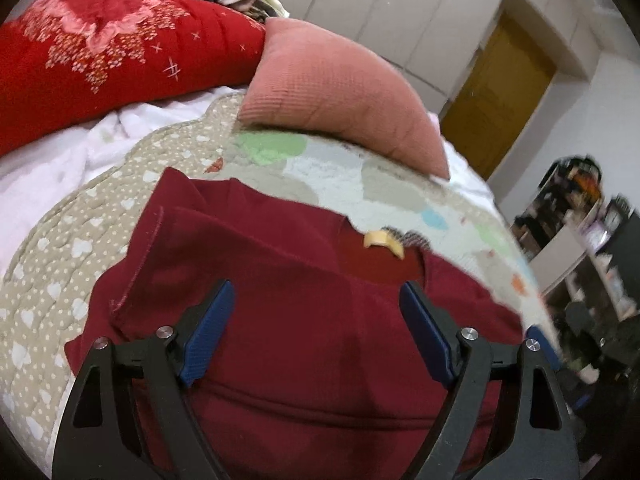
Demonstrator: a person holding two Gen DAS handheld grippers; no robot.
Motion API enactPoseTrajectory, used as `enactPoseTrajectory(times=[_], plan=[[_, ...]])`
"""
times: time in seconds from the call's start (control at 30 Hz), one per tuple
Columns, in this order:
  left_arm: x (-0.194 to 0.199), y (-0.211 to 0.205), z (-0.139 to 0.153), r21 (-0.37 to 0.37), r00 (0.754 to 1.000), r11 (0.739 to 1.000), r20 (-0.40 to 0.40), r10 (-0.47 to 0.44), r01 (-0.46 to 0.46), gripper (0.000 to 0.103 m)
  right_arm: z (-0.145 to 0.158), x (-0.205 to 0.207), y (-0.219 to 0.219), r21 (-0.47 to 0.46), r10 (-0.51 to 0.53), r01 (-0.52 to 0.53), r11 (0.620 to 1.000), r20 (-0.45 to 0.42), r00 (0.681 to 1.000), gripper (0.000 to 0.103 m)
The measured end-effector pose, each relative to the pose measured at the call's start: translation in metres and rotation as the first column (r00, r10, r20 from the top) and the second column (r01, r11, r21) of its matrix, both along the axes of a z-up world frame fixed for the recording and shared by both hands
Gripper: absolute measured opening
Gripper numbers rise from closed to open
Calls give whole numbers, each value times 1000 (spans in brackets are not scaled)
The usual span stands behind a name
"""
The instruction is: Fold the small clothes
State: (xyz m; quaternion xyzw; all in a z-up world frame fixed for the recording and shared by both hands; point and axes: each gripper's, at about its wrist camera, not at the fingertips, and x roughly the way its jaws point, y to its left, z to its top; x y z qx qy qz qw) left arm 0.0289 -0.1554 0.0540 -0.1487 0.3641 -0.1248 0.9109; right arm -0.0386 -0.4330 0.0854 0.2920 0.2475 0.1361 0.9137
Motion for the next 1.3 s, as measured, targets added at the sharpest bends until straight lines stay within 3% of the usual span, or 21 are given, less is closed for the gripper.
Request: enactPoseTrajectory(times=[0.17, 0.27, 0.4, 0.5, 0.6, 0.67, 0.77, 0.87, 1.0, 1.1, 1.3], plan=[[7, -4, -6, 48, 999, 998, -42, 33, -30, 84, -10, 10, 4, -23, 21, -22, 999, -33, 999, 92], [8, -9, -3, 171, 993, 984, -94, 64, -47, 84, -21, 16, 8, -24, 40, -42, 999, -55, 998, 92], [0, -9, 4, 239, 983, 970, -161, 87, -47, 84, -28, 20, 4, 6, 27, -27, 1000, -56, 998, 92], [-4, -10, 11, 297, 977, 954, -186, 102, -43, 84, -31, 25, 7, -14, 15, -17, 1000, -105, 994, 92], [-5, -5, 23, 317, 969, 947, -209, 130, -58, 84, -23, 27, 15, -57, -17, 5, 998, -206, 978, 92], [-6, -4, 36, 335, 965, 941, -225, 137, -55, 84, -11, 26, 19, -17, 8, -13, 1000, -301, 954, 92], [-7, -8, 54, 361, 962, 932, -242, 123, -28, 84, 6, 18, 26, -29, 18, -31, 999, -384, 923, 92], [-9, -11, 72, 375, 960, 927, -259, 107, -2, 84, 31, 11, 38, -140, 4, -75, 987, -451, 892, 92], [-12, -13, 87, 389, 957, 921, -278, 88, 29, 84, 53, 2, 49, -230, -17, -105, 967, -472, 882, 92], [-12, -12, 92, 382, 955, 923, -286, 78, 39, 84, 60, -1, 53, -246, -4, -141, 959, -508, 861, 92], [-10, -8, 96, 383, 952, 921, -300, 54, 68, 84, 73, -8, 54, -264, -33, -117, 957, -502, 864, 92]])
